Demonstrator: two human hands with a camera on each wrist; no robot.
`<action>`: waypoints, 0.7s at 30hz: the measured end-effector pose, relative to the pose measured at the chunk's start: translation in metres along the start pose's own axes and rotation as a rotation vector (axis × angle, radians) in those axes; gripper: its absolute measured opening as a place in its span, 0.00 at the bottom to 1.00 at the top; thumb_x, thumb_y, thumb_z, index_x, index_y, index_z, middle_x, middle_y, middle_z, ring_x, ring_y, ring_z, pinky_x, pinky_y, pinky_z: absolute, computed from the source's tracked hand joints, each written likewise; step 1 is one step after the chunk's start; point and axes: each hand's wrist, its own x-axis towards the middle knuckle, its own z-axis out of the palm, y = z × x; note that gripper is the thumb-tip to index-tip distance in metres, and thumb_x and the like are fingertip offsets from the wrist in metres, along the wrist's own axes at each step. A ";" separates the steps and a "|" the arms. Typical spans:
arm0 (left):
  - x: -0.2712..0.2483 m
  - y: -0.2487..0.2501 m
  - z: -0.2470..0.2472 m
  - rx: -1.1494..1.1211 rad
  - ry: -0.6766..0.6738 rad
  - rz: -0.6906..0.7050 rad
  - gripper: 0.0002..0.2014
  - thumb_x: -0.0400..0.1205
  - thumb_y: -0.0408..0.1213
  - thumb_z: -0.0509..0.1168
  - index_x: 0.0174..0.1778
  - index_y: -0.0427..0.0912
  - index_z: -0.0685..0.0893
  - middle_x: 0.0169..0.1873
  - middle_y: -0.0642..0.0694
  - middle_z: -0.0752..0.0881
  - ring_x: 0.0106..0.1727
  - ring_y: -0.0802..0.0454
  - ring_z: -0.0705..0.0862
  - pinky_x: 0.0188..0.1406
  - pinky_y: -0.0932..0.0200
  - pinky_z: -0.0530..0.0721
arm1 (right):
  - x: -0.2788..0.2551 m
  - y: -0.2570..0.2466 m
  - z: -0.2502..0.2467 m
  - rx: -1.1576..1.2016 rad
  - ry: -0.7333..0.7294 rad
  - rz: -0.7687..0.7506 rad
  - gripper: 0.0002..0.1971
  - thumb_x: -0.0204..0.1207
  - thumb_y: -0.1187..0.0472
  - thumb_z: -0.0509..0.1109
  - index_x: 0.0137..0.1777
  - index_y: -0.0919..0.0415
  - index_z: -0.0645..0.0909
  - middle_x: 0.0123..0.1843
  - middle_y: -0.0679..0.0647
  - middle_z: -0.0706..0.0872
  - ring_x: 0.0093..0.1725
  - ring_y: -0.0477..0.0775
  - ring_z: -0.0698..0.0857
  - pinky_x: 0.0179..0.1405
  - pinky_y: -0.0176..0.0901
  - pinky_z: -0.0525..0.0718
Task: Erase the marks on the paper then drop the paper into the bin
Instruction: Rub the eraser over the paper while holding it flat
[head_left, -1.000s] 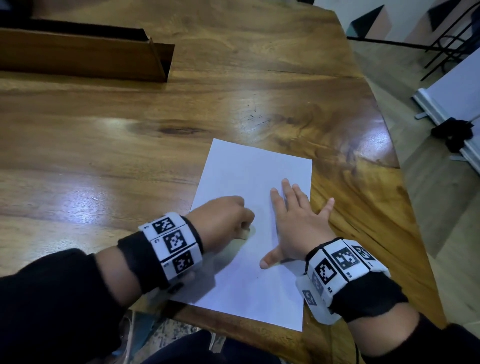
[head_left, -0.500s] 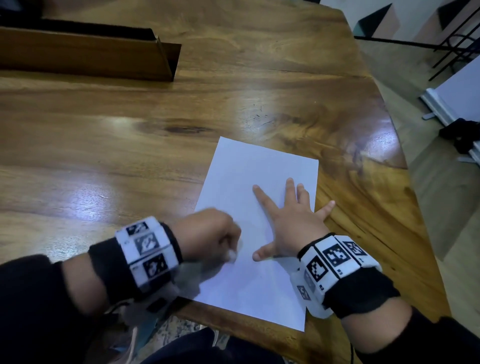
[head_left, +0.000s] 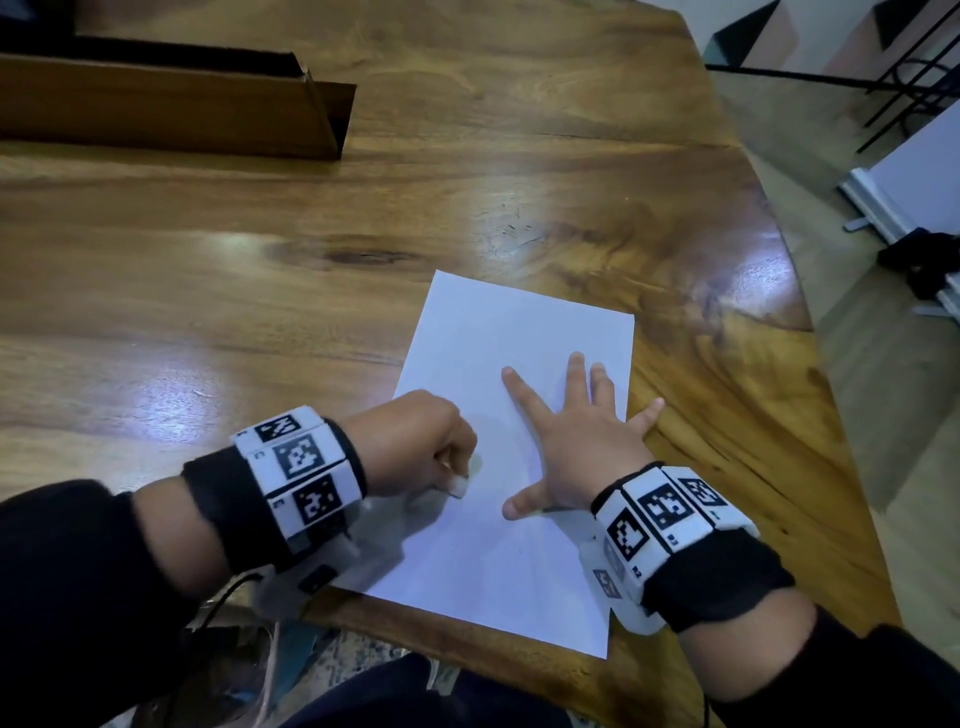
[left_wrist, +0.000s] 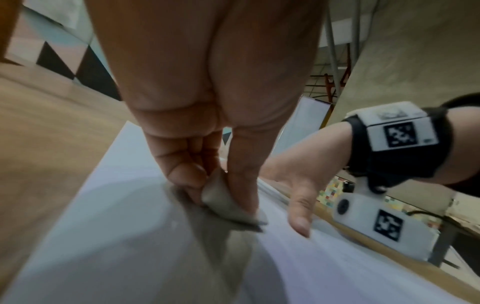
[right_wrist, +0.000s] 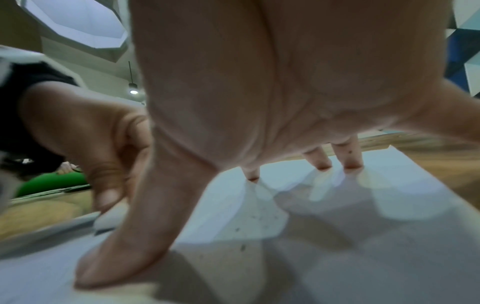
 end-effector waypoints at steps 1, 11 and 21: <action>0.008 0.001 -0.005 0.009 0.047 0.000 0.04 0.72 0.38 0.71 0.40 0.42 0.86 0.37 0.46 0.83 0.40 0.52 0.77 0.35 0.62 0.67 | 0.000 0.000 0.000 -0.003 -0.001 -0.002 0.64 0.58 0.28 0.74 0.76 0.32 0.22 0.81 0.64 0.23 0.81 0.68 0.29 0.64 0.91 0.42; -0.011 0.001 0.014 -0.008 0.086 0.013 0.05 0.73 0.39 0.69 0.33 0.42 0.83 0.34 0.50 0.77 0.38 0.50 0.76 0.36 0.63 0.66 | -0.003 0.002 0.000 0.010 -0.005 -0.008 0.64 0.59 0.28 0.74 0.76 0.32 0.23 0.81 0.63 0.23 0.81 0.66 0.28 0.65 0.90 0.42; 0.022 0.000 -0.012 -0.016 0.183 -0.049 0.06 0.73 0.40 0.70 0.40 0.43 0.85 0.32 0.52 0.74 0.38 0.52 0.73 0.27 0.63 0.63 | -0.002 -0.002 -0.001 -0.030 -0.035 0.007 0.65 0.59 0.27 0.73 0.74 0.33 0.19 0.80 0.64 0.21 0.80 0.68 0.27 0.64 0.91 0.42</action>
